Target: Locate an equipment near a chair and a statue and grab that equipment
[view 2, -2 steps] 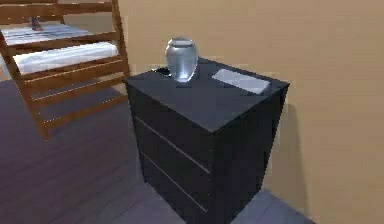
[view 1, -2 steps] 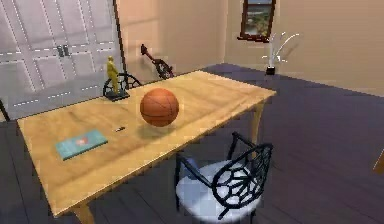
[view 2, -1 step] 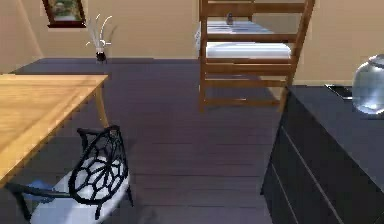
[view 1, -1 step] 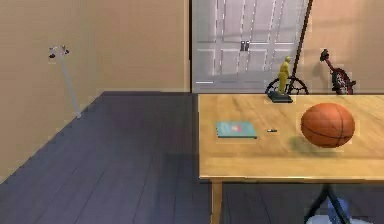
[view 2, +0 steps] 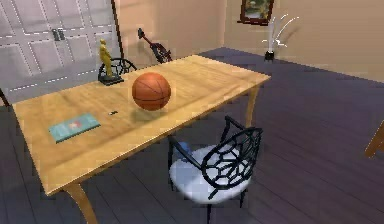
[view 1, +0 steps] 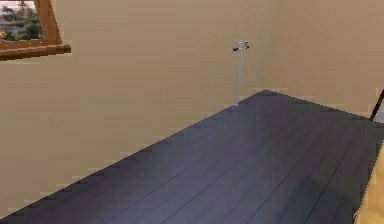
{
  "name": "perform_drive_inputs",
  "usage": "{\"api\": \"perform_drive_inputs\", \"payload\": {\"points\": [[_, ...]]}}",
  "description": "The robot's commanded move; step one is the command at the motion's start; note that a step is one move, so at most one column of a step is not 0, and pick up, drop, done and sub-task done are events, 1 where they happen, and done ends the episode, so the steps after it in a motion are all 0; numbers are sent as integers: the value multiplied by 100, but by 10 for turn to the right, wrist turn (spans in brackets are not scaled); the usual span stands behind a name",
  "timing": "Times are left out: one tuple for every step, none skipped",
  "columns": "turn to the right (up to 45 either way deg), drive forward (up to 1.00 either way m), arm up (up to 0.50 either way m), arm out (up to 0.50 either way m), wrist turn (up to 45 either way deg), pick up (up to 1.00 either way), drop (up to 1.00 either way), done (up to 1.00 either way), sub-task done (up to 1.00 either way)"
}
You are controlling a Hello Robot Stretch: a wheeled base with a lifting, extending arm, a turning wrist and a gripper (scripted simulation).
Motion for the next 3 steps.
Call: {"api": "perform_drive_inputs", "payload": {"points": [[-90,0,0,0,0,0,0,0,0],[0,75,0,0,0,0,0,0,0],[450,0,0,0,0,0,0,0,0]]}}
